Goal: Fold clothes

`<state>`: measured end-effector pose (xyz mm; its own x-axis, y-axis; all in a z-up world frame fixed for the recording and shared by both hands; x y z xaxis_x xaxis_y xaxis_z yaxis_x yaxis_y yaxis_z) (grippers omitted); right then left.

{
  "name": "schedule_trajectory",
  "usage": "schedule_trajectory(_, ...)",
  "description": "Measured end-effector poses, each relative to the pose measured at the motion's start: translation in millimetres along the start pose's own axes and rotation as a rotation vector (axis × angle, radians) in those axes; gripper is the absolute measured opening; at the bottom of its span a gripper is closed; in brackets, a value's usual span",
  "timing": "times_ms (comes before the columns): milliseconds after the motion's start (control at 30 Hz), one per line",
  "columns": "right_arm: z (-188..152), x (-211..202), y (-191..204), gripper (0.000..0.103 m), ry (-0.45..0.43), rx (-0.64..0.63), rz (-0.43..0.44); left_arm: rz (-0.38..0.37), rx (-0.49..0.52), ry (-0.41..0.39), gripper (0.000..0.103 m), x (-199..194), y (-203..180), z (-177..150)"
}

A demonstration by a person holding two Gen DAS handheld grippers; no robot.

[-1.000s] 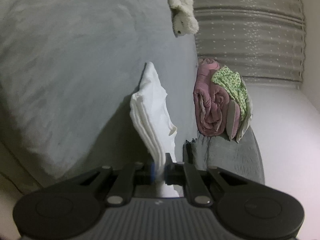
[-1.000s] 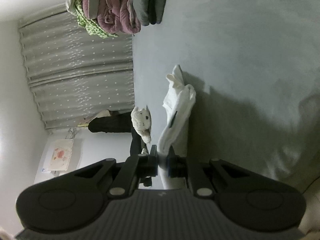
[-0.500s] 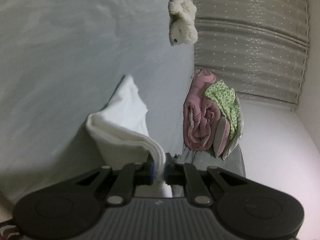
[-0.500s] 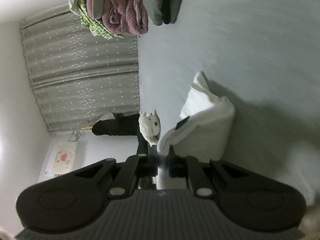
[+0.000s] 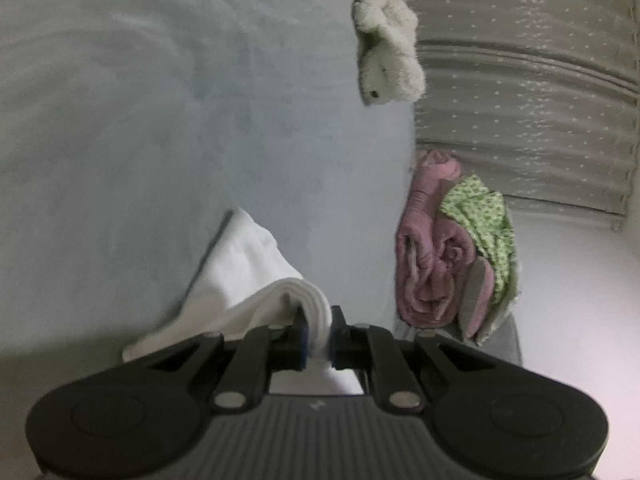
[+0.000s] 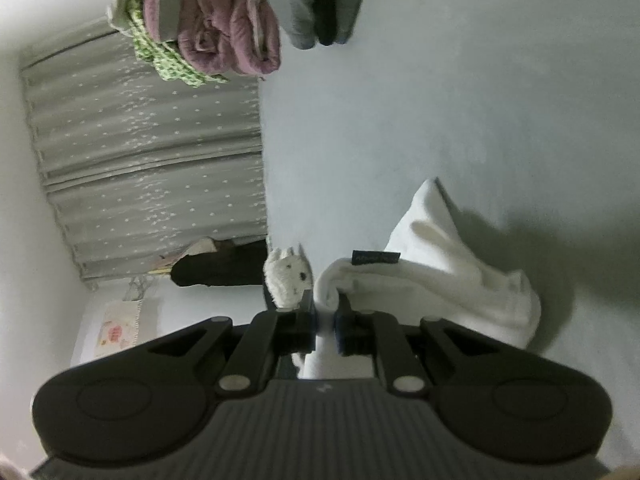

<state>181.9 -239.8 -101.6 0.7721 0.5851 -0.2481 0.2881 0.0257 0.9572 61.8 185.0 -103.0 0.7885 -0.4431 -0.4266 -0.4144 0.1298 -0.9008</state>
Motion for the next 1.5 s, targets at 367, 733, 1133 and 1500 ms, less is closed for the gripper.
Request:
schedule_trajectory(367, 10.4, 7.1, -28.9, 0.028, 0.018, 0.054, -0.016, 0.056, 0.053, 0.045, 0.021, 41.0, 20.0, 24.6)
schedule_trajectory(733, -0.4, -16.8, -9.7, 0.040, -0.018, -0.129, -0.018, 0.077, 0.279, -0.097, 0.047, 21.9, -1.5, 48.8)
schedule_trajectory(1133, -49.0, -16.4, 0.4, 0.040, -0.096, -0.863, -0.293, 0.202, 0.825, -0.163, 0.050, 38.6, -19.5, 34.0)
schedule_trajectory(1500, -73.4, -11.5, -17.4, 0.022, -0.112, -1.202, -0.405, 0.234, 0.955, -0.220, 0.012, 55.0, -17.3, 19.1)
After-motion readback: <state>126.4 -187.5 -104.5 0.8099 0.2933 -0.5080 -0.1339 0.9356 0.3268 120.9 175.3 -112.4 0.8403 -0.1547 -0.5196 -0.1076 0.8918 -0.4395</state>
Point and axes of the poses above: each gripper's, at about its wrist camera, not at the fingertips, and x roughly the way its jaws point, y to its left, z to its top, the point moved 10 cm from there along x, roughly the way its jaws point, and after that the axes turned 2 degrees about -y, right-handed, at the moved point
